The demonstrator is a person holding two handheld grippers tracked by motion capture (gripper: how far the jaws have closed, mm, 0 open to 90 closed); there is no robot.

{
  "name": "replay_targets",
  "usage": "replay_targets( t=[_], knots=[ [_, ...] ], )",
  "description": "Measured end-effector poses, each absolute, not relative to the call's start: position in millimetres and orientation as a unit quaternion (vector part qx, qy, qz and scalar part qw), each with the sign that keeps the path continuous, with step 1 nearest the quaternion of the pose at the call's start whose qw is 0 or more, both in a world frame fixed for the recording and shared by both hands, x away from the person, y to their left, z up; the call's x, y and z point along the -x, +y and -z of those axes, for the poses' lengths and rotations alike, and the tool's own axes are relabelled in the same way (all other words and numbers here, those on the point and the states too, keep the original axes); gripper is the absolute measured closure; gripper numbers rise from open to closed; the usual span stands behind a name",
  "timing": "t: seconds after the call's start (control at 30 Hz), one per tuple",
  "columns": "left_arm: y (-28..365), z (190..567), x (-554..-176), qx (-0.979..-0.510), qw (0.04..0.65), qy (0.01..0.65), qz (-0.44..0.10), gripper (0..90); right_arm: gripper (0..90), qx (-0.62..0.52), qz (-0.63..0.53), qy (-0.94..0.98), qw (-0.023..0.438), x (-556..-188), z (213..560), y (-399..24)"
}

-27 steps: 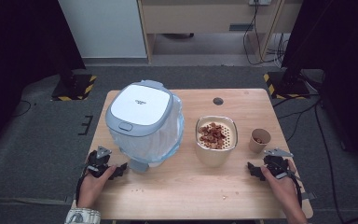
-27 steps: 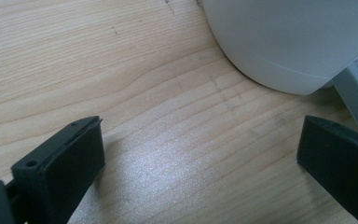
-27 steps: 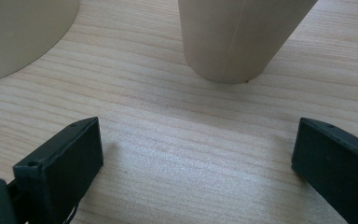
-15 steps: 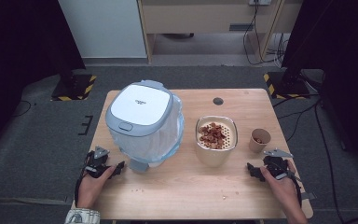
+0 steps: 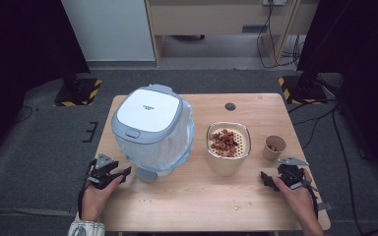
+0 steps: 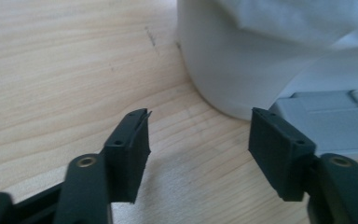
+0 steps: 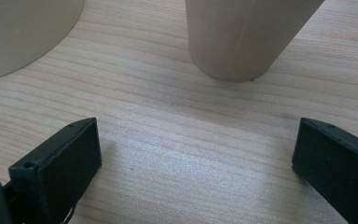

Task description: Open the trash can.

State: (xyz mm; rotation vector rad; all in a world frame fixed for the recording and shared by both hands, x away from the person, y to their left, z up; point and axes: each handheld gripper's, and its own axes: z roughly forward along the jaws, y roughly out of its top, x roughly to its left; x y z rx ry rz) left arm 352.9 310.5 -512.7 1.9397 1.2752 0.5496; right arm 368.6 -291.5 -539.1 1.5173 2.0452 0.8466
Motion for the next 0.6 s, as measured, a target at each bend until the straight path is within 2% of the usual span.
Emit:
replay_targets(
  t=[0.07, 0.1, 0.27, 0.37, 0.4, 0.6],
  knots=[
    [308.5, 508.6, -349.6, -0.755, 0.373, 0.492, -0.221, 41.2, 1.4, -0.550, -0.307, 0.742, 0.227, -368.6, 539.1, -291.6],
    [307.1, 504.2, -346.4, -0.756, 0.377, 0.485, -0.227, 47.5, 1.4, -0.551, -0.307, 0.742, 0.227, -368.6, 539.1, -291.5],
    [302.0, 494.9, -341.5, -0.761, 0.388, 0.465, -0.231, 63.4, 1.4, -0.550, -0.307, 0.742, 0.227, -368.5, 539.2, -291.6],
    [300.2, 492.3, -341.1, -0.762, 0.393, 0.460, -0.230, 67.4, 1.4, -0.550, -0.307, 0.743, 0.227, -368.5, 539.2, -291.6],
    [299.2, 491.1, -340.6, -0.763, 0.394, 0.458, -0.229, 72.2, 1.4, -0.550, -0.307, 0.743, 0.227, -368.5, 539.1, -291.6],
    [286.3, 489.8, -336.6, -0.780, 0.392, 0.439, -0.215, 83.5, 1.4, -0.550, -0.307, 0.742, 0.228, -368.4, 539.2, -291.5]
  ],
)
